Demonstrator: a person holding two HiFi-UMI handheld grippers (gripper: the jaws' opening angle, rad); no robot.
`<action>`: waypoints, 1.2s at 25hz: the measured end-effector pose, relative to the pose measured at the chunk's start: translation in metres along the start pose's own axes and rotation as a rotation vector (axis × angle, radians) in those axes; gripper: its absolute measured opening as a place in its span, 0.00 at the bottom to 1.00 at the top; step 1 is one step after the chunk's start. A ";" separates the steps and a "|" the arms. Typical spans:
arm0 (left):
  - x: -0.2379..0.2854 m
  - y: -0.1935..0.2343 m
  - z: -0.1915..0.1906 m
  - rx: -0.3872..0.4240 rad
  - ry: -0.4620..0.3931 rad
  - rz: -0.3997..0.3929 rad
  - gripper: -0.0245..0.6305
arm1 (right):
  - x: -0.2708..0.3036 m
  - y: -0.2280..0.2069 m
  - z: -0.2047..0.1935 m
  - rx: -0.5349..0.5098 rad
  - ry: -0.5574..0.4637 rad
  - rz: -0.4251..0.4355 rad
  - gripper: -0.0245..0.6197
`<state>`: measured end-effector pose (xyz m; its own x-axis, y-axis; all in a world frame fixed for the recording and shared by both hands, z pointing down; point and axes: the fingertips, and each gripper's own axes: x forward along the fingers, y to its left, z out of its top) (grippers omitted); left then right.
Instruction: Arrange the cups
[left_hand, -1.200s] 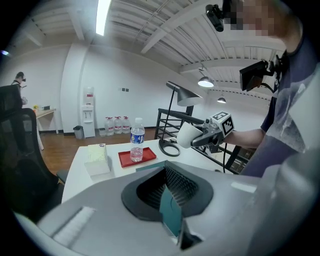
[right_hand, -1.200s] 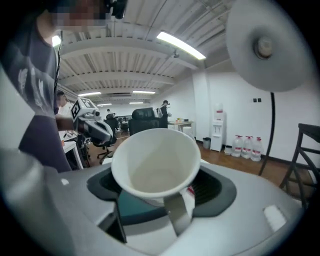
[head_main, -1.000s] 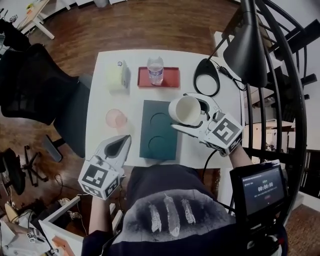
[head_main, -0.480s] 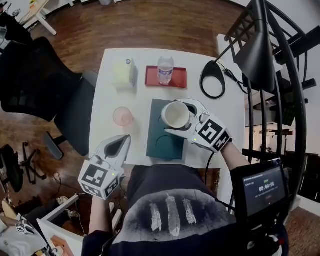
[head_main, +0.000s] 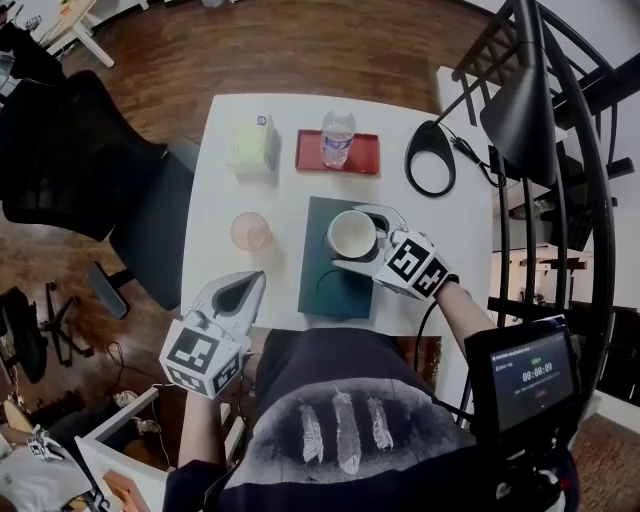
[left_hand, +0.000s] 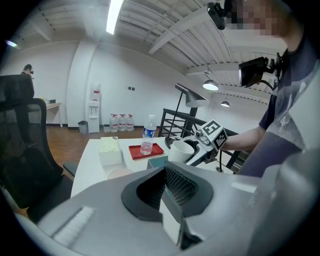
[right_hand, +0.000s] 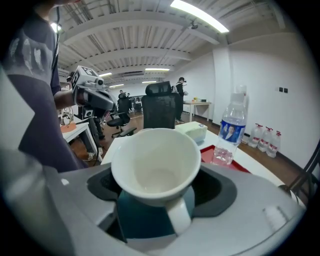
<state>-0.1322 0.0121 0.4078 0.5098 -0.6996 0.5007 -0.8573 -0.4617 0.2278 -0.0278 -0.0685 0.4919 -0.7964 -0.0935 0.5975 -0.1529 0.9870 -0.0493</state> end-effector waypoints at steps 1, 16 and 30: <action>0.000 0.000 0.000 -0.001 0.001 0.000 0.06 | 0.002 0.000 -0.002 0.001 0.004 -0.002 0.67; 0.003 0.003 -0.001 -0.007 0.011 -0.001 0.06 | 0.018 0.009 -0.020 0.013 -0.014 0.061 0.68; 0.005 0.006 0.009 0.012 0.004 -0.007 0.06 | -0.037 0.005 0.045 -0.084 -0.129 0.036 0.72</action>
<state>-0.1337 0.0009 0.4037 0.5154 -0.6942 0.5025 -0.8528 -0.4730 0.2214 -0.0257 -0.0657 0.4333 -0.8699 -0.0684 0.4885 -0.0778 0.9970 0.0010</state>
